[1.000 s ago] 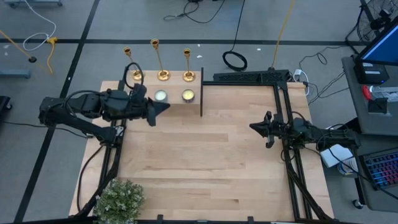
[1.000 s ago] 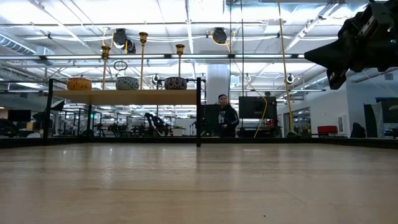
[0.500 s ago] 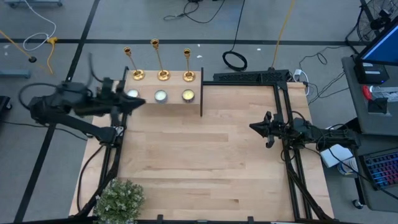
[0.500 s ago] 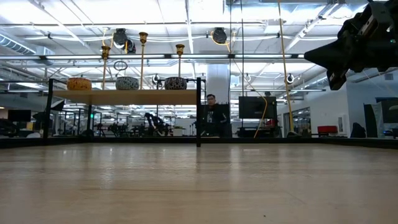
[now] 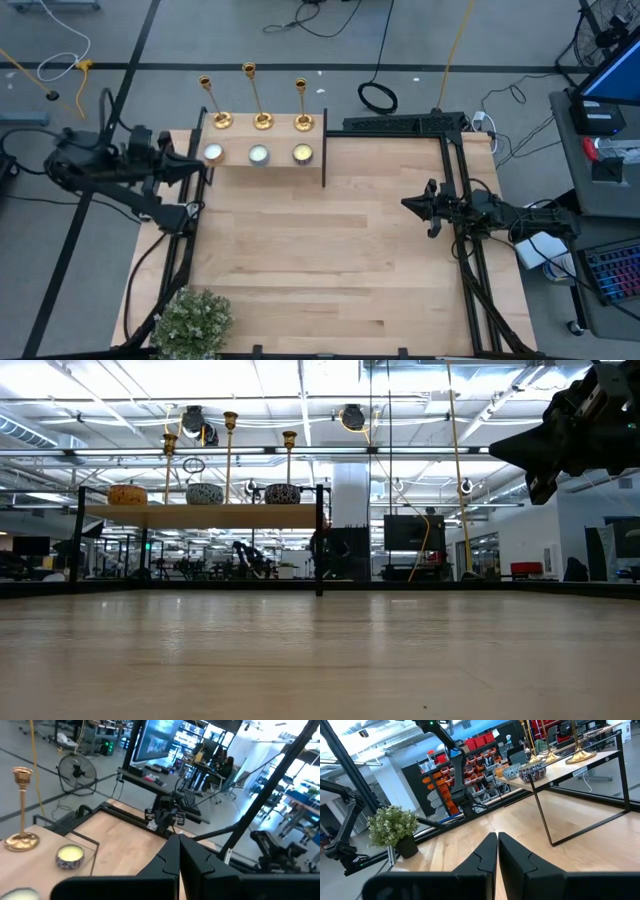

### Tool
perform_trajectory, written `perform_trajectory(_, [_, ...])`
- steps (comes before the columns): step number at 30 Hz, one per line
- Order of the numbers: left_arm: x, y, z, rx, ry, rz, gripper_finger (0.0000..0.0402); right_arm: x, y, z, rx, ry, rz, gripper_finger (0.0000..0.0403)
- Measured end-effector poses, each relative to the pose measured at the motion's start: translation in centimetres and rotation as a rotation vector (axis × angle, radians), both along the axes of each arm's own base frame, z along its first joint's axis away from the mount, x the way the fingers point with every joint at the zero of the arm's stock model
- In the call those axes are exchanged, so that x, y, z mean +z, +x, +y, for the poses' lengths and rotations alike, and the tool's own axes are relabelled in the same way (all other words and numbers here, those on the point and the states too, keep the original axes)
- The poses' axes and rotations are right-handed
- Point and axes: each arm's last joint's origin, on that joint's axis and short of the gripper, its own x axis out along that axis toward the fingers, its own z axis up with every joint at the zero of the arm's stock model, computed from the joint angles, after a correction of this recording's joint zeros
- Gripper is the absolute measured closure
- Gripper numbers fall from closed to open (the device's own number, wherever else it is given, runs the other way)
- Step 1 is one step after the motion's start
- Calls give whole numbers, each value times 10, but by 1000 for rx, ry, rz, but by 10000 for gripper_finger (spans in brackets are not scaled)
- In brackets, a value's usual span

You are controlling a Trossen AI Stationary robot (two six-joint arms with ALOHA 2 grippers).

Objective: Pick & Place candle stick holders
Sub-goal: Return to Home Position

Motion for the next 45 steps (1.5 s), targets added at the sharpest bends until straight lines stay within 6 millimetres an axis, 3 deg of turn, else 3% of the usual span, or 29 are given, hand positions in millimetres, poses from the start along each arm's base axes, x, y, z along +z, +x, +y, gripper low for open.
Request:
perform_trajectory(5, [-17,-14,4,-20,9,4,401,0,0,0,0,0,0,392])
perform_trajectory(11, [-68,-21,5,-50,-103,4,401,0,0,0,0,0,-1,394])
perform_trajectory(24, [-167,0,-5,-172,-291,-434,401,0,0,0,0,0,-1,395])
perform_trajectory(30, [-200,10,-11,-273,-335,-600,401,0,0,0,0,0,-1,395])
perform_trajectory(37, [-228,19,-18,-367,-227,-555,401,0,0,0,0,0,-1,397])
perform_trajectory(45, [-250,26,-19,-261,60,-405,401,0,0,0,0,0,-1,395])
